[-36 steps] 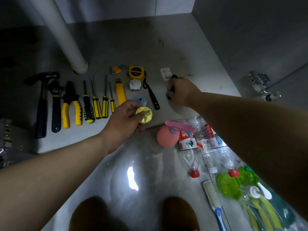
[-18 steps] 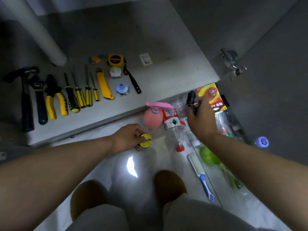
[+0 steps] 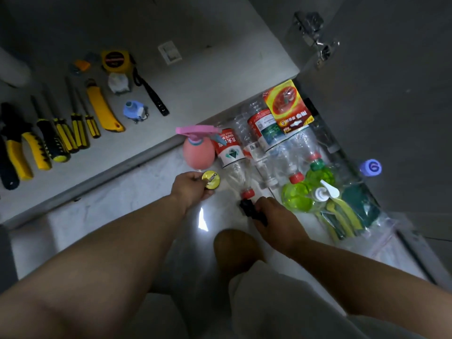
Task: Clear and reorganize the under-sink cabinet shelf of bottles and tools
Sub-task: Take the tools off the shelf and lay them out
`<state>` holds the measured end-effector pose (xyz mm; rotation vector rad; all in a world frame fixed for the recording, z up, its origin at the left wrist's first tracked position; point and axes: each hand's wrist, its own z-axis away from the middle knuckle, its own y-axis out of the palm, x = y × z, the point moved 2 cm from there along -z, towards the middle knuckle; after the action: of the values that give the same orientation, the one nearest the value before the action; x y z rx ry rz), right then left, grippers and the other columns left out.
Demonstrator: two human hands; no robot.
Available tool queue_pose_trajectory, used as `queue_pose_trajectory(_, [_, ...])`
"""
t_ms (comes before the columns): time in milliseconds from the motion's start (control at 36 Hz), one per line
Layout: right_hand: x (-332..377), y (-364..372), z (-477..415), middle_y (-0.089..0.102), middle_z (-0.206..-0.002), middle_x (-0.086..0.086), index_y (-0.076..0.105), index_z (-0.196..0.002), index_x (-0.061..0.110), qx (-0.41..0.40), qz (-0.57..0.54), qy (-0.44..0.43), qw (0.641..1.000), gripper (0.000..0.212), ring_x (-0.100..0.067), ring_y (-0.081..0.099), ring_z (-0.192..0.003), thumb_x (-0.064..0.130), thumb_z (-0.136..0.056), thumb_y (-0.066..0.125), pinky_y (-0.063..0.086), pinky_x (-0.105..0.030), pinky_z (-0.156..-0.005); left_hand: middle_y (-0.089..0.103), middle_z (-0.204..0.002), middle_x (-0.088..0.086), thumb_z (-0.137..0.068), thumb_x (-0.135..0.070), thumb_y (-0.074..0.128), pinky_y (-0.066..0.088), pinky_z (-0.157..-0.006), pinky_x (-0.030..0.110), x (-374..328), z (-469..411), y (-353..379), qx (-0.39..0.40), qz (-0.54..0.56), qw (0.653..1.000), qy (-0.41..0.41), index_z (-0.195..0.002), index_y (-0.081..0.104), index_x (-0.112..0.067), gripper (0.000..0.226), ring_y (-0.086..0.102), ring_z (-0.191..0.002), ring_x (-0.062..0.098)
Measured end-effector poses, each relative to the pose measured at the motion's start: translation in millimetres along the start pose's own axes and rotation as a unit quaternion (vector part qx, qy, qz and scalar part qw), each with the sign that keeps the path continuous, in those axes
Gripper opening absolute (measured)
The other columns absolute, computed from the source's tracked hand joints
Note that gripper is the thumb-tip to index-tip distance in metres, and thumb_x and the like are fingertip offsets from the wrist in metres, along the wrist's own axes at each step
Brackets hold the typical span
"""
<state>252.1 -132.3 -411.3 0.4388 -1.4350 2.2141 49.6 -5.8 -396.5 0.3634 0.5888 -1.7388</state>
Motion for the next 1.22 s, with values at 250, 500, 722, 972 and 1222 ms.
queue_pose_trajectory(250, [8, -2, -7, 0.054, -0.112, -0.005, 0.056, -0.117, 0.016, 0.007, 0.132, 0.011, 0.991, 0.031, -0.029, 0.060, -0.099, 0.025, -0.088, 0.058, 0.052, -0.040, -0.065, 0.071, -0.113, 0.015, -0.084, -0.010, 0.077, 0.056, -0.097, 0.046, 1, -3, 1, -0.015, -0.100, 0.994, 0.042, -0.121, 0.062, -0.010, 0.040, 0.070, -0.107, 0.032])
queue_pose_trajectory(500, [0, -14, -4, 0.050, -0.115, -0.006, 0.058, -0.111, 0.018, 0.004, 0.148, 0.012, 0.989, 0.036, -0.029, 0.060, -0.095, 0.040, -0.084, 0.066, 0.045, -0.033, -0.062, 0.069, -0.117, 0.024, -0.093, 0.000, 0.056, 0.054, -0.096, 0.047, 0, 20, -2, 0.058, -0.156, 0.983, 0.075, -0.115, 0.068, -0.003, 0.025, 0.061, -0.088, 0.024])
queue_pose_trajectory(722, [54, -42, -14, 0.058, -0.094, 0.000, 0.061, -0.093, 0.020, -0.021, 0.090, -0.096, 0.991, 0.021, -0.026, 0.063, -0.081, 0.040, -0.093, 0.058, 0.051, -0.039, -0.065, 0.069, -0.118, 0.008, -0.097, -0.014, 0.059, 0.056, -0.089, 0.033, -43, 59, -60, 0.148, -0.369, 0.913, 0.091, -0.127, 0.065, -0.012, 0.031, 0.067, -0.103, 0.024])
queue_pose_trajectory(972, [171, -100, -52, 0.051, -0.070, 0.009, 0.051, -0.068, 0.025, -0.083, 0.083, -0.239, 0.964, 0.028, -0.013, 0.051, -0.058, 0.033, -0.092, 0.062, 0.034, -0.025, -0.055, 0.072, -0.110, 0.001, -0.096, -0.011, 0.059, 0.053, -0.096, 0.031, -94, 66, -165, 0.031, -0.431, 0.865, 0.257, -0.108, 0.070, -0.020, 0.019, 0.066, -0.100, 0.015])
queue_pose_trajectory(1222, [227, -140, -152, 0.060, -0.091, -0.005, 0.061, -0.089, 0.016, -0.056, 0.084, -0.183, 0.978, 0.007, -0.024, 0.059, -0.081, 0.022, -0.086, 0.060, 0.050, -0.036, -0.071, 0.051, -0.134, 0.007, -0.091, -0.015, 0.065, 0.042, -0.108, 0.034, -108, 29, -177, -0.127, -0.348, 0.847, 0.382, -0.140, 0.054, -0.025, 0.051, 0.051, -0.125, 0.025])
